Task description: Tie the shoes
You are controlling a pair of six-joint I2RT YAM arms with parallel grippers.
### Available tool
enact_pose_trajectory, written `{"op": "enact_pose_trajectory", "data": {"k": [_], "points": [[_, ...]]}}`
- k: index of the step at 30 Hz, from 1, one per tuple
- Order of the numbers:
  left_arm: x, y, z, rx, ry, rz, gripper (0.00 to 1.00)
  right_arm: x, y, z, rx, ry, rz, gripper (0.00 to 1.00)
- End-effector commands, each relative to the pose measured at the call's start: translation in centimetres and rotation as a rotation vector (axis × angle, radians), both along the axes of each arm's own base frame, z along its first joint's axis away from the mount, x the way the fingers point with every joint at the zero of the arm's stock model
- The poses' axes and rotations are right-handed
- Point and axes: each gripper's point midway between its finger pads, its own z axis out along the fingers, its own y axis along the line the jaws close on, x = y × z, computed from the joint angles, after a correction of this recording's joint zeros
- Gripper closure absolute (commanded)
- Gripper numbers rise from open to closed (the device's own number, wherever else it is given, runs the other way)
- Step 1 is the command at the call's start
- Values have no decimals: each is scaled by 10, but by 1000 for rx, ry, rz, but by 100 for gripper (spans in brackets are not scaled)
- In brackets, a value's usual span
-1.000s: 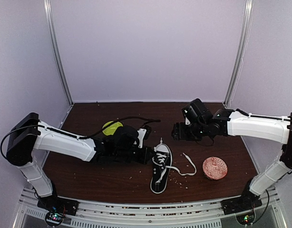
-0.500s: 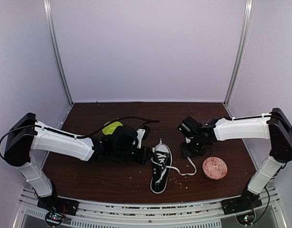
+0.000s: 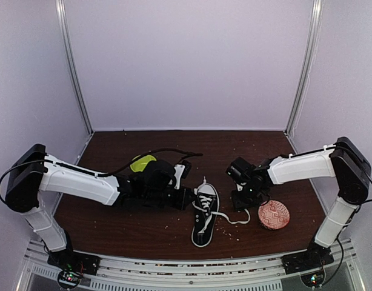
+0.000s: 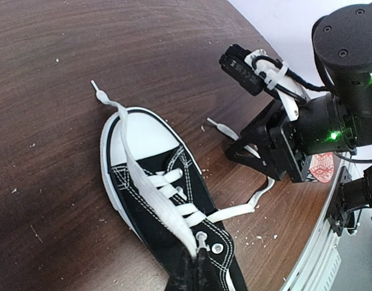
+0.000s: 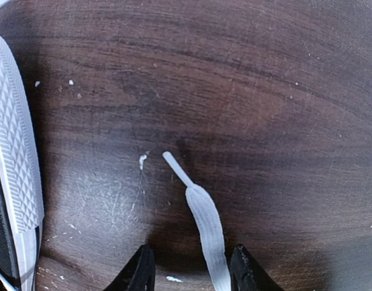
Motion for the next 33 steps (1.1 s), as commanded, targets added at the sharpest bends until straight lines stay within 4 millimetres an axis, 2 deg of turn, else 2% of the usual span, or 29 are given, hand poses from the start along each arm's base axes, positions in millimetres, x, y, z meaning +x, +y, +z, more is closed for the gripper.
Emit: {"op": "enact_pose_trajectory", "data": {"k": [1,4,9,12,15,18,23,27,33], "points": [[3,-4,15,-39,-14,4,100,-12,-21,-16,-53,44,-23,60],[3,-4,15,-41,-14,2,100,-12,-22,-23,-42,53,-33,69],[3,-5,18,-46,-21,-2,100,-9,-17,-26,-23,46,-34,98],[3,-7,19,-53,-24,-9,100,-5,-15,-21,-2,15,-32,100],[1,-11,21,-66,-31,-29,100,1,-10,-5,46,-35,-25,100],[-1,-15,23,-81,-43,-58,100,8,-3,28,124,-118,-25,100],[-9,-24,24,-82,-65,-147,100,17,6,97,282,-280,-34,100],[-15,-30,27,-96,-80,-213,100,22,22,154,467,-400,-20,100],[-23,-36,25,-98,-79,-291,100,28,50,213,664,-473,21,100]]}}
